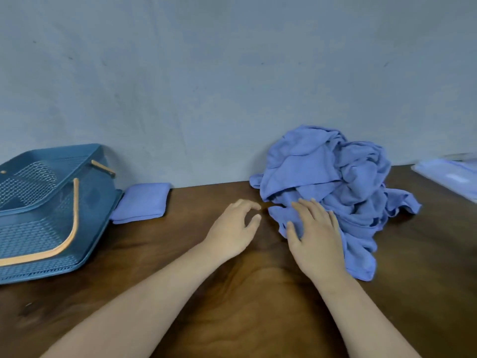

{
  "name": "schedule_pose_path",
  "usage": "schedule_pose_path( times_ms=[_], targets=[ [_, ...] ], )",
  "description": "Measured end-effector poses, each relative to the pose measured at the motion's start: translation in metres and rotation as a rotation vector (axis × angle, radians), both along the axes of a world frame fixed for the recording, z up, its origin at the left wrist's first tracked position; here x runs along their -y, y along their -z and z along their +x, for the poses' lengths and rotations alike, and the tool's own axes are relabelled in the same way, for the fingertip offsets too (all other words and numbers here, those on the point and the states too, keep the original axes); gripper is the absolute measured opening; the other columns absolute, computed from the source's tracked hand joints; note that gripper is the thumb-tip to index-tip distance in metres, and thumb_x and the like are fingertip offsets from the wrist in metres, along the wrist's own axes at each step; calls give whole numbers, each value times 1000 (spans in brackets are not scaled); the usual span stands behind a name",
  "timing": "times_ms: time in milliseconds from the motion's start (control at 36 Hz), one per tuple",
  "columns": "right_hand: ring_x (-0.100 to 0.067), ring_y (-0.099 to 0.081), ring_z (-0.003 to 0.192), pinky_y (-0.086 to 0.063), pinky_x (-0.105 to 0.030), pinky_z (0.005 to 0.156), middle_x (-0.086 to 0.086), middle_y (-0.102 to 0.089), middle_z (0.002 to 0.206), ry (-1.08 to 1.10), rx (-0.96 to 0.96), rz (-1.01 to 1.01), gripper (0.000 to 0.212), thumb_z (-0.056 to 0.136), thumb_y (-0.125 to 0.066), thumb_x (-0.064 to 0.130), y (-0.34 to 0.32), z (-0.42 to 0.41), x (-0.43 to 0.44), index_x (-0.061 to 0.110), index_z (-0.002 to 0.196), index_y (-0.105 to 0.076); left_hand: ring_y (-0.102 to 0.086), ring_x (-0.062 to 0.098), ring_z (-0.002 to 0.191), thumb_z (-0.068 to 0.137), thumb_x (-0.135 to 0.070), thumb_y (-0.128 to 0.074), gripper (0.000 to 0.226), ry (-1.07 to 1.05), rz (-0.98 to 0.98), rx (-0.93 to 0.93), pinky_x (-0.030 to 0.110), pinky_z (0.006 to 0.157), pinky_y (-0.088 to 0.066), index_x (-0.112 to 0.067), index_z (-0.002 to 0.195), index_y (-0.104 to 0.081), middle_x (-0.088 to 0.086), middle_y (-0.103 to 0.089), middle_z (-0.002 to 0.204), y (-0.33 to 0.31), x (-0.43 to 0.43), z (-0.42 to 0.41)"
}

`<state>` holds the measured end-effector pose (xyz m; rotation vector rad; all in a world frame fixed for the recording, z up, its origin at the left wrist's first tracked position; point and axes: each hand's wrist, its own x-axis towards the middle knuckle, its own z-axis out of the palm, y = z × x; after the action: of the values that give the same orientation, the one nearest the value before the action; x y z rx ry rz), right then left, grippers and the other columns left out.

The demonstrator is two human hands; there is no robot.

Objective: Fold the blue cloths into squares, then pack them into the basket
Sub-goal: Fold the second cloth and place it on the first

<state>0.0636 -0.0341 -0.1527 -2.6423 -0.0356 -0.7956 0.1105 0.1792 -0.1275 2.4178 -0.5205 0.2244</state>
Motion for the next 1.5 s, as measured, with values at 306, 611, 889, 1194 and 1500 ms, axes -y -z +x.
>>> schedule_pose_path(
  times_ms=[306, 611, 889, 1194, 1500],
  targets=[
    [-22, -36, 153, -29, -50, 126, 1, -53, 155, 53, 25, 17, 49, 99, -56, 37, 2, 17, 15, 21, 145, -59, -42, 34, 146, 102, -52, -61, 74, -41, -60, 146, 46, 118, -39, -25, 164, -31, 8, -36, 164, -91, 109, 135],
    [-20, -32, 155, -26, -54, 126, 5, -51, 155, 62, 1, 45, 49, 99, -50, 41, 4, 21, 25, 24, 144, -58, -55, 14, 70, 106, -26, -57, 15, -77, -74, 146, 30, 63, -37, -15, 96, -61, -5, -59, 78, -93, 126, 167],
    [-19, -34, 154, -26, -55, 125, 7, -53, 152, 64, 9, 68, 45, 98, -60, 35, 8, 19, 24, 25, 141, -61, -54, 13, 60, 106, -17, -54, 10, -140, -133, 180, 26, 57, -43, -18, 99, -61, -4, -59, 69, -99, 65, 131],
    [-16, -41, 147, -26, -49, 127, 8, -53, 151, -7, 126, 120, 46, 97, -50, 37, -2, 12, 21, 25, 141, -58, -68, 17, 98, 104, -9, -54, 23, -233, -24, 244, 19, 84, -43, -16, 114, -74, 0, -75, 105, -66, -62, 45],
    [-22, -39, 148, -28, -46, 125, 4, -35, 165, -117, 68, 102, 55, 104, -59, 36, 2, 7, 0, 30, 156, -42, -54, 11, 58, 82, -18, -50, 22, 198, 192, 16, 38, 74, -52, -28, 62, -53, -9, -53, 67, -9, -97, -49]
  ],
)
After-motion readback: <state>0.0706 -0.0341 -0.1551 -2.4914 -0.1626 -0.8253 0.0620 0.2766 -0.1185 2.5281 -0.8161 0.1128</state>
